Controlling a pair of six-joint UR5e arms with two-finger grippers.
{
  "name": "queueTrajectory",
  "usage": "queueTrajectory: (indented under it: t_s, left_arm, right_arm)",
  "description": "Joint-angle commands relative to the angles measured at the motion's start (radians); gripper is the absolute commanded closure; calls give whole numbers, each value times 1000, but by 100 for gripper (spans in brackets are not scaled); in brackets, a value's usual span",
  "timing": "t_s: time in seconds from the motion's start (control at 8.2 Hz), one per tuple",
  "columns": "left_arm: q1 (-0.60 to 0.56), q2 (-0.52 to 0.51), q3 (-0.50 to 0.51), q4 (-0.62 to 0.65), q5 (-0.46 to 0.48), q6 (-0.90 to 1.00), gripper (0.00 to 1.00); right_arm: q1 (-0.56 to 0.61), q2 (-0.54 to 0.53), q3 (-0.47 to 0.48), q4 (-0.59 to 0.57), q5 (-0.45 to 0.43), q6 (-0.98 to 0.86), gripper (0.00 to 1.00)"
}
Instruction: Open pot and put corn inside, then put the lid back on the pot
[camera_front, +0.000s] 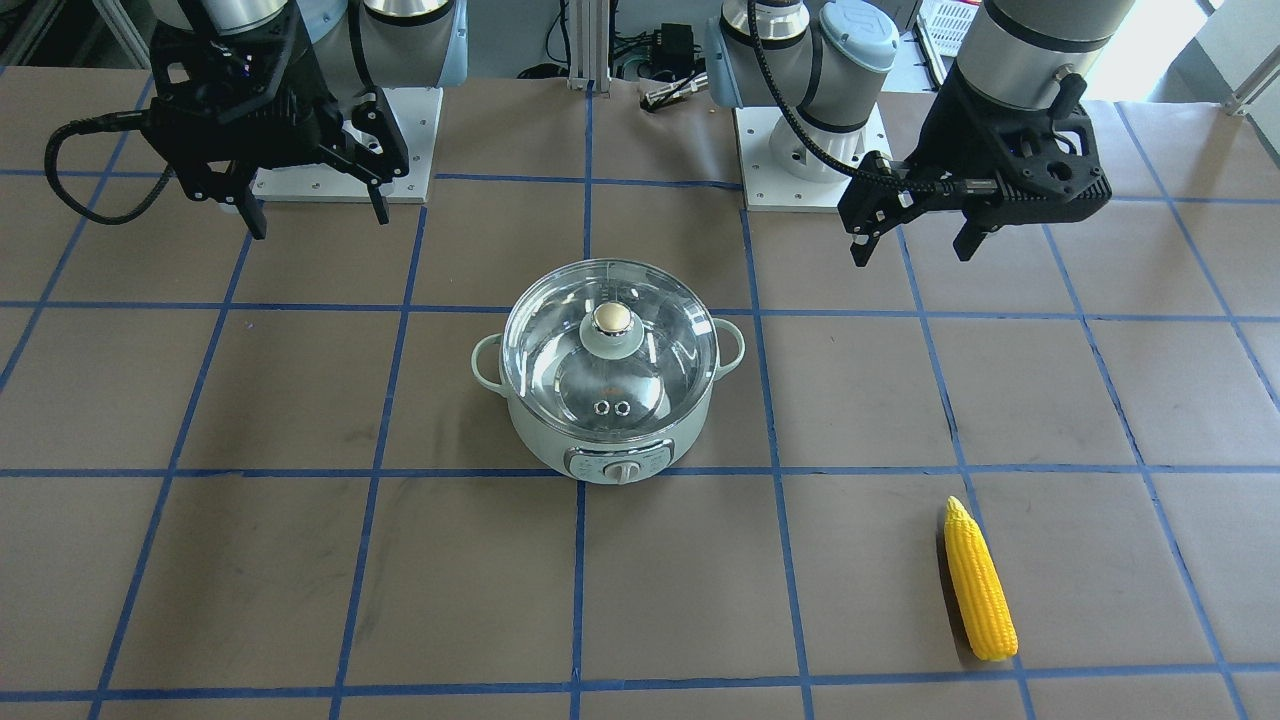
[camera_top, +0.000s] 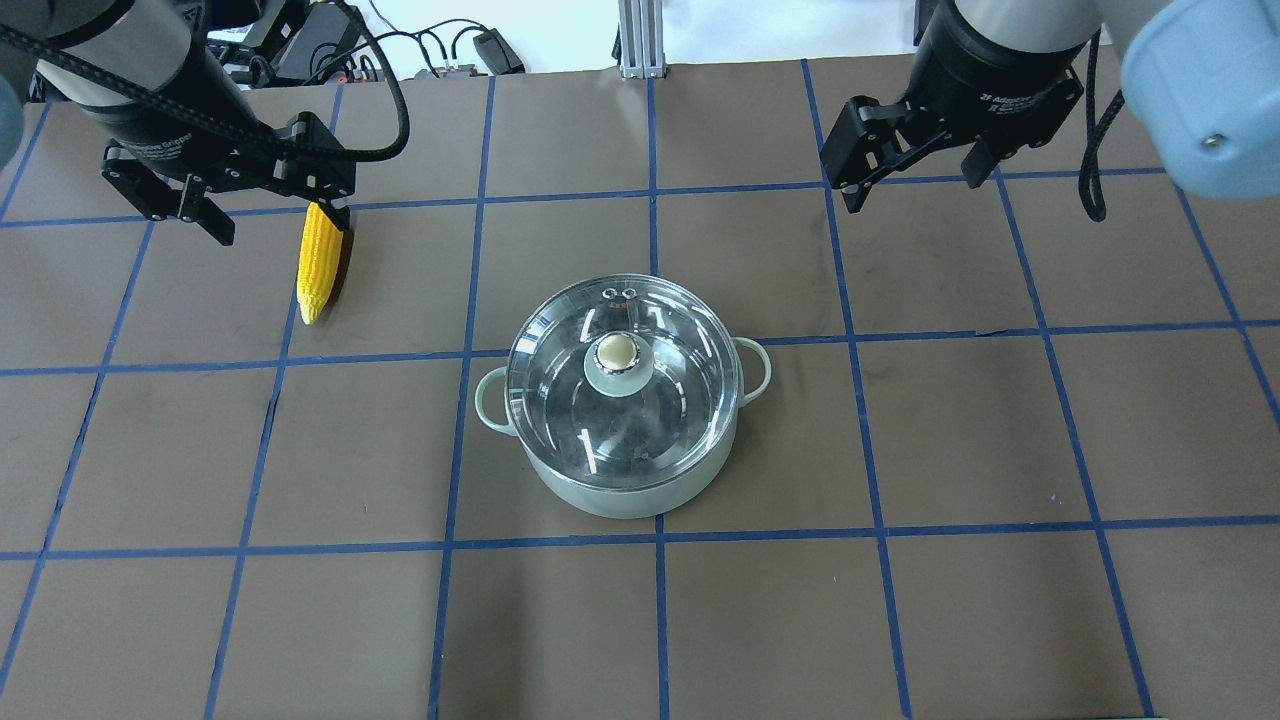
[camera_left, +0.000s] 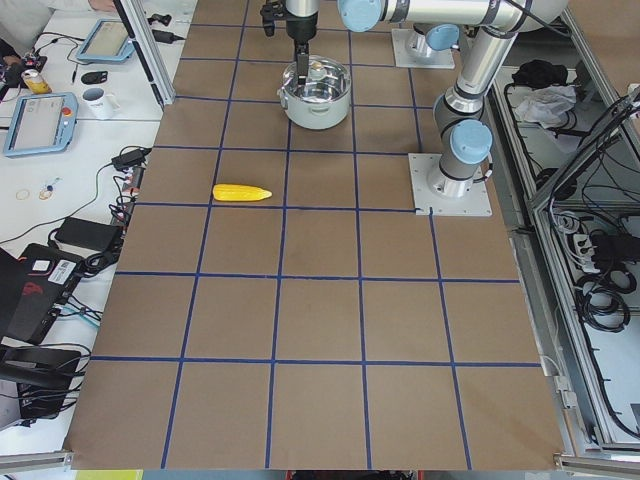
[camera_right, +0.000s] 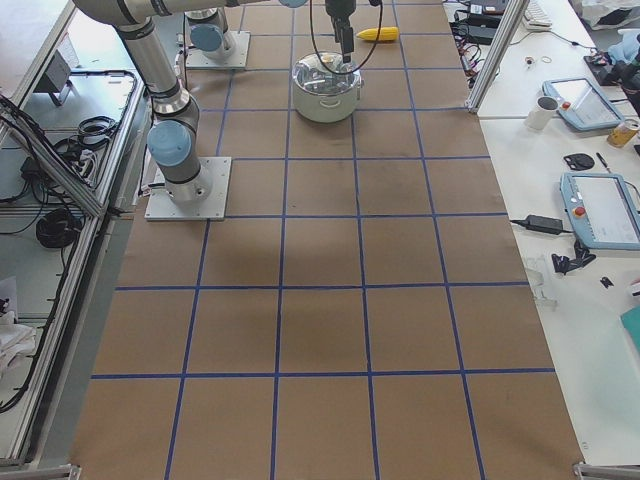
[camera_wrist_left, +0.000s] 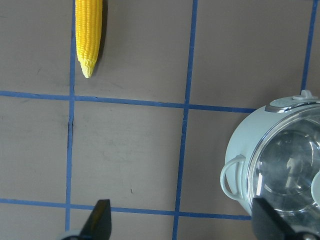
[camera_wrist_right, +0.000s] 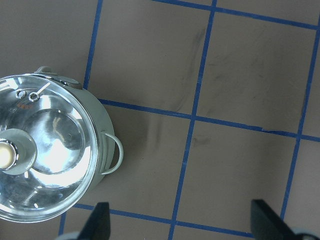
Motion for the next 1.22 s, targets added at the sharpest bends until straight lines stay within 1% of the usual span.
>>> queueTrajectory:
  t_s: [0.0,0.24,0.37,0.49,0.61,0.73,0.85,0.98,1.1]
  left_arm:
    - [2,10,-4,0,13,30,0]
    - [21,-10,4,12,16,215,0]
    - [37,-27,5,23,15,229,0]
    - [88,-62,7,61,13,238,0]
    - [156,-97,5,113,12,278,0]
    - [205,-146,-4,185,10,325,0]
    - [231,-189,-1,208,2,337,0]
    - [238,-222,-5,225,1,328,0]
    - [238,-263,-7,294,1,320,0]
  right_arm:
    - [0,1,0,-1,-2,1,0]
    - [0,4,0,-1,3,14,0]
    - [2,6,-3,-3,0,15,0]
    - [3,9,-8,-3,-2,15,0]
    - [12,12,-6,-4,9,61,0]
    - [58,51,-12,-16,12,166,0]
    - [160,91,-14,-73,-2,229,0]
    - [236,137,-14,-120,-2,338,0]
    - [296,188,-9,-183,0,432,0]
